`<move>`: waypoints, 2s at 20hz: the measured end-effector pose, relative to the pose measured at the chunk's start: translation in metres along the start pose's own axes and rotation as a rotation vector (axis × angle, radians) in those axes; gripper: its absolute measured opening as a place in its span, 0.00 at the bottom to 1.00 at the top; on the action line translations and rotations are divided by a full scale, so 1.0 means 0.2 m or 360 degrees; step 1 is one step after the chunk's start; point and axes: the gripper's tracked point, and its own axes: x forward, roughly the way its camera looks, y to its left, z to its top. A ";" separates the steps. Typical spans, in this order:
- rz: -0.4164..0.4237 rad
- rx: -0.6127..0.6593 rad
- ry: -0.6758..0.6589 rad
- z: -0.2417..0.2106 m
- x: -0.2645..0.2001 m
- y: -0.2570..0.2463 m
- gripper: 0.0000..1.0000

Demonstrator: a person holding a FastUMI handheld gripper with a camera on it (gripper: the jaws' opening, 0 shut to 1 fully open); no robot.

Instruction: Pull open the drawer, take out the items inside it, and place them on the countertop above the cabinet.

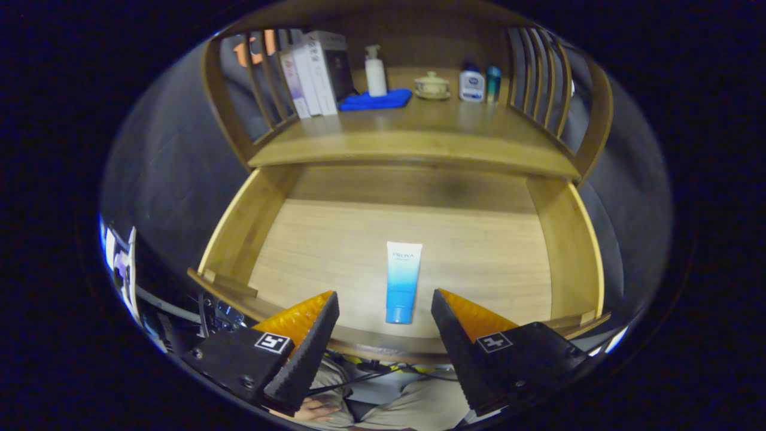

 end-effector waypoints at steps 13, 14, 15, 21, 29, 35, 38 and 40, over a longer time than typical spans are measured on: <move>-0.0261 -0.0024 0.0504 0.03 0.38 -0.07 0.86; -0.0276 -0.0023 0.0524 0.02 0.39 -0.07 0.81; -0.0286 -0.0016 0.0548 0.01 0.40 -0.07 0.78; -0.0307 0.0031 0.0503 0.00 0.45 -0.09 0.59; -0.0268 -0.0022 0.0274 0.15 0.26 -0.04 0.47; -0.0242 -0.0042 0.0077 0.35 0.00 -0.02 0.47; -0.0205 -0.0044 -0.0004 0.48 -0.10 0.00 0.47; -0.0231 -0.0046 -0.0071 0.59 -0.13 -0.02 0.47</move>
